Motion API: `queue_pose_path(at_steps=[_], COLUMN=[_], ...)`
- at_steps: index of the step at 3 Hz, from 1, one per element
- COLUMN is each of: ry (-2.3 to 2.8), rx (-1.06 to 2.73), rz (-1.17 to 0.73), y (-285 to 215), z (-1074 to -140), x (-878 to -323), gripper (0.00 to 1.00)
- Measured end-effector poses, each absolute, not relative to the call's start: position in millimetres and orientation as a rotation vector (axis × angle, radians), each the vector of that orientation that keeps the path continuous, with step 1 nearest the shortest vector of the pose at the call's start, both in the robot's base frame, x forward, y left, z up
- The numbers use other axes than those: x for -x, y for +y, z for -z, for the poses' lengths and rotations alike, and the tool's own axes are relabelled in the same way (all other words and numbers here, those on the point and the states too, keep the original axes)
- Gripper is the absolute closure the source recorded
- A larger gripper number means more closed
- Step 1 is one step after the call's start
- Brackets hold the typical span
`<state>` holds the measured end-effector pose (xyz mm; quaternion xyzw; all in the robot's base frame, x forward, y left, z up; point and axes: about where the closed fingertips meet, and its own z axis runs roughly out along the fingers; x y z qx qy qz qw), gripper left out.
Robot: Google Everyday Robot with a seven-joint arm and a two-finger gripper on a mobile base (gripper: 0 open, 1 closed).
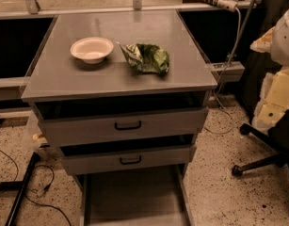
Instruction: Place green jalapeno chip bag into bottom drawer
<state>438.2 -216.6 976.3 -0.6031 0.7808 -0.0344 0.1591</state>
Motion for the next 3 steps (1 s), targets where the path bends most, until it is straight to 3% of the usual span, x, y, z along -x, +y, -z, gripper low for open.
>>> queue_pose_path(at_steps=[1,3], ry=[2.234,2.104], rx=[1.711,1.66], rz=[0.1,0.024], y=[-216,-170], z=[-979,-988], x=[-440,-501], gripper=[0.0,0.0])
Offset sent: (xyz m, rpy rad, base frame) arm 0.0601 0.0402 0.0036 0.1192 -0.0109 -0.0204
